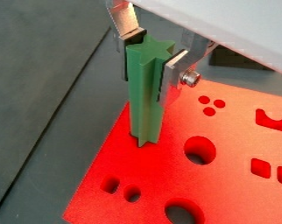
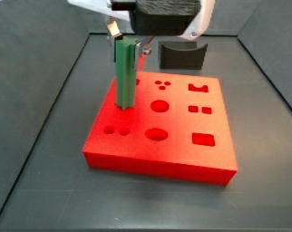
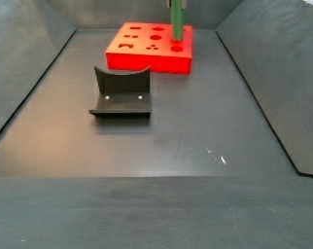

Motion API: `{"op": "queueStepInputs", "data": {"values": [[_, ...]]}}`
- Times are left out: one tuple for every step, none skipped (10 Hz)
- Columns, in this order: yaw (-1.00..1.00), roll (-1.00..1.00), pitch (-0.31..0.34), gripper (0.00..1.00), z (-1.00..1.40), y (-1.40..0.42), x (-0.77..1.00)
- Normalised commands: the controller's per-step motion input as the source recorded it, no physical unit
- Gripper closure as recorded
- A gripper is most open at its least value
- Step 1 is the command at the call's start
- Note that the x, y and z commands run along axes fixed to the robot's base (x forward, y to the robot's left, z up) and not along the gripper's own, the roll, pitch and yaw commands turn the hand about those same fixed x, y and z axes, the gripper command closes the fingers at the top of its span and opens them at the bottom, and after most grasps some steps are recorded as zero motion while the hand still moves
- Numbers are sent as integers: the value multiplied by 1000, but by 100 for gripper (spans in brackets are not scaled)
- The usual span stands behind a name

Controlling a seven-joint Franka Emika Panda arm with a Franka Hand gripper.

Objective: Insert the star object.

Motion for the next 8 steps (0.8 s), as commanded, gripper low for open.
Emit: {"op": "queueStepInputs", "data": {"values": [[-23,-310,-64,100,-120,103,3],[149,-146,-57,100,-71,0,0],[423,-37,-1,100,-49,0,0],[520,60,0,100,0,-74,0],[574,249,0,100,0,-157,-23],[434,166,0,100,-74,-106,0],[417,157,0,100,-137,-63,0],[471,161,0,100,-157,-66,0]]}}
